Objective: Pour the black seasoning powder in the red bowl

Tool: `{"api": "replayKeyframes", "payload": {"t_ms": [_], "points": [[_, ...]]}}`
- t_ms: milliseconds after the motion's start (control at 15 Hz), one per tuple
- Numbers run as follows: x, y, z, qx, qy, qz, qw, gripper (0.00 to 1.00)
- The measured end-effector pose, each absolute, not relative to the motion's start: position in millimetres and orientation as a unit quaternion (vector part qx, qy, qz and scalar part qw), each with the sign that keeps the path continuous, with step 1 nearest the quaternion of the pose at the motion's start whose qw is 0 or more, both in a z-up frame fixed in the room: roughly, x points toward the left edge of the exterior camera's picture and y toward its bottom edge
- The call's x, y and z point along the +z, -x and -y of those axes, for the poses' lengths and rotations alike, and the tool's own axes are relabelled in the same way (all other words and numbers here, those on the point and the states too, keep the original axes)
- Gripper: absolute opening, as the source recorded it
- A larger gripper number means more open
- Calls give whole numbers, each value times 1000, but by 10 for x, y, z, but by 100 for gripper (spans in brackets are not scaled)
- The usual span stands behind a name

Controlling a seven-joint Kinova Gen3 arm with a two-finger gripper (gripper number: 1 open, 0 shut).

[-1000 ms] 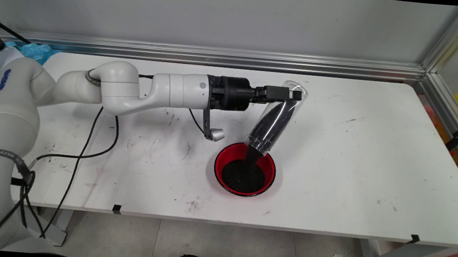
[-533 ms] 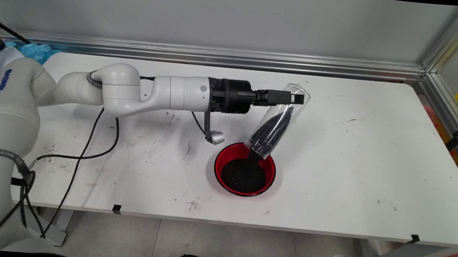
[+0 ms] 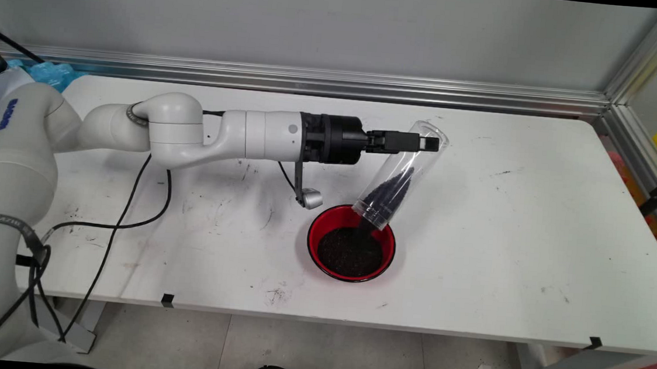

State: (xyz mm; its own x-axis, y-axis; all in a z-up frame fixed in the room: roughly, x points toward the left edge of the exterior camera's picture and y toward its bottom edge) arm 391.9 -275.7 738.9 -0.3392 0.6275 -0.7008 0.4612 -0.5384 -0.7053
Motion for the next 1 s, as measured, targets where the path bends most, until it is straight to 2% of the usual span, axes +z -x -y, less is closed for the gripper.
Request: {"api": "replayKeyframes", "payload": {"t_ms": [1000], "points": [[7414,-3944,2818,683,585,432,61,0]]}}
